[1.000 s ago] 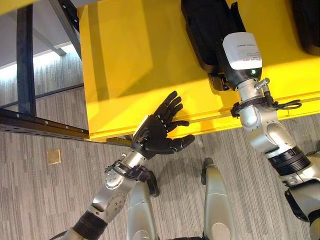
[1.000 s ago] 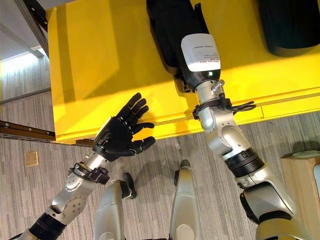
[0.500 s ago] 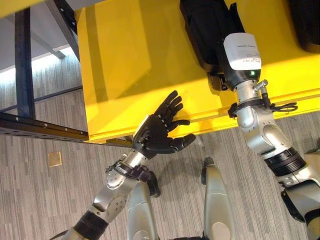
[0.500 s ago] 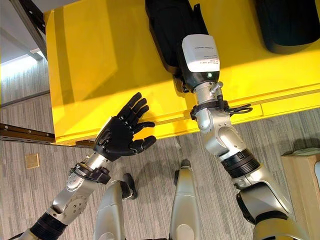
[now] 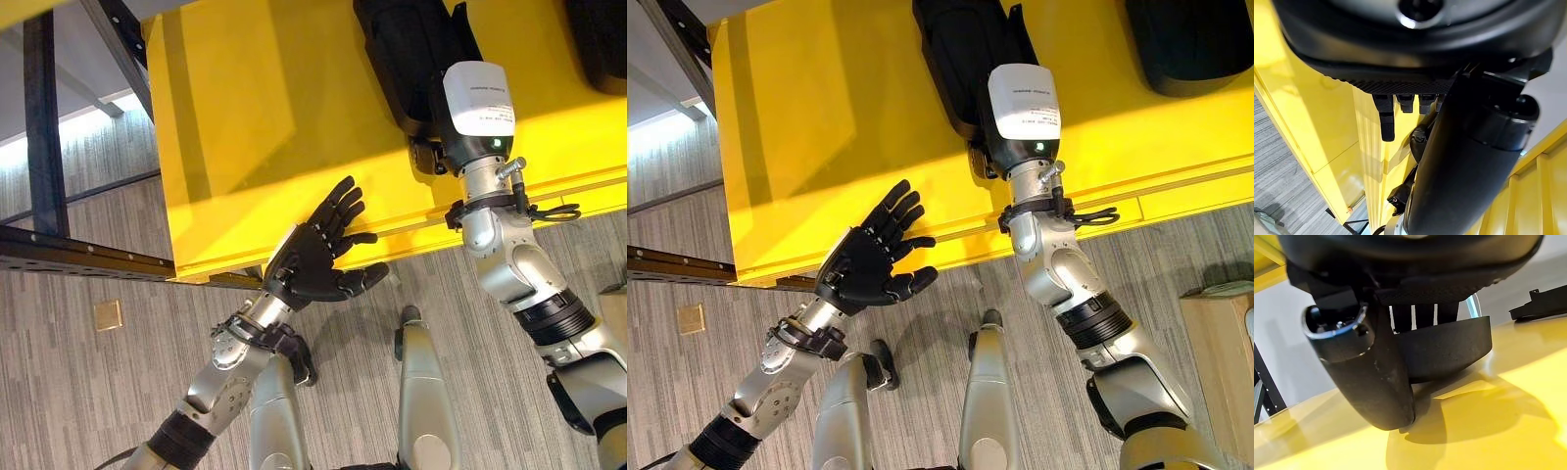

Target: Move parts from the plastic box to the shelf.

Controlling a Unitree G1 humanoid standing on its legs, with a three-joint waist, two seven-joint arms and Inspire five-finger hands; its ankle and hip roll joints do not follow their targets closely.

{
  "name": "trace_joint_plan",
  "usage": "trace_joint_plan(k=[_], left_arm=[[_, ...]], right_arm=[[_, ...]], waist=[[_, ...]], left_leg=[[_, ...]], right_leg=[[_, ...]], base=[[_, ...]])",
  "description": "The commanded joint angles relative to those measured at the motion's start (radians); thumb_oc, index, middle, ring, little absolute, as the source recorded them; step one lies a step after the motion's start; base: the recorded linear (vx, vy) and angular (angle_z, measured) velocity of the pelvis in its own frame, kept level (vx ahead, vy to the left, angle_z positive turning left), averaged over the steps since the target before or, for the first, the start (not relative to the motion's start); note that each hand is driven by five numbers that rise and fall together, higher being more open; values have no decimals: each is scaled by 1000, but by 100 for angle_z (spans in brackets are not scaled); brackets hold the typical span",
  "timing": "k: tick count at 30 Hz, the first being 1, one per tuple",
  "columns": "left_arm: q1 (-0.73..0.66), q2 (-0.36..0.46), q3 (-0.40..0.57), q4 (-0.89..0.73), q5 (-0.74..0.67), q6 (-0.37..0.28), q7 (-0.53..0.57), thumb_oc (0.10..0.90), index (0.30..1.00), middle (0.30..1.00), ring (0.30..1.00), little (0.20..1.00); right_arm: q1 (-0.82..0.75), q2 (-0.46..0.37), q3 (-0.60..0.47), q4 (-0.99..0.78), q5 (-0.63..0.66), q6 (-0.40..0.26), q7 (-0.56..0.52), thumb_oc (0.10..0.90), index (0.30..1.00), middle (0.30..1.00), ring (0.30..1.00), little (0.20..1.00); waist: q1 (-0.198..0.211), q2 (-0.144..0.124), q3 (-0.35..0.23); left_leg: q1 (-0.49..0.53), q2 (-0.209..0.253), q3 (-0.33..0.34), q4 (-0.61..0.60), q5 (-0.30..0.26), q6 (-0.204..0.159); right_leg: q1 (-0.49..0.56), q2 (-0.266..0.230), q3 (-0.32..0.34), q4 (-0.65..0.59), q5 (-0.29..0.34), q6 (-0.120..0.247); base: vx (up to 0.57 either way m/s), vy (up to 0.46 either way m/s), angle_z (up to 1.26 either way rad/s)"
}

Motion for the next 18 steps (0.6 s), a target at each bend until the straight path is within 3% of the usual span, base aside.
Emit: trace_joint_plan(k=[1,18], left_arm=[[-33,-28,27,-102,11,-87,22,900,1000,1000,1000,1000],[-41,-35,26,-94,19,-89,31,900,1000,1000,1000,1000]], right_arm=[[-1,-64,-74,17,-20,75,-29,400,300,300,300,300],[25,-40,-73,15,4,88,-47,400,300,300,300,300]], waist=[[-41,32,-9],[-46,28,-9]], left_leg=[[33,-74,15,-78,-4,63],[8,-82,18,-38,-29,76]], right_leg=[[47,112,5,79,-126,-98],[27,119,4,110,-138,-106]], base=[[0,0,0],[0,0,0]])
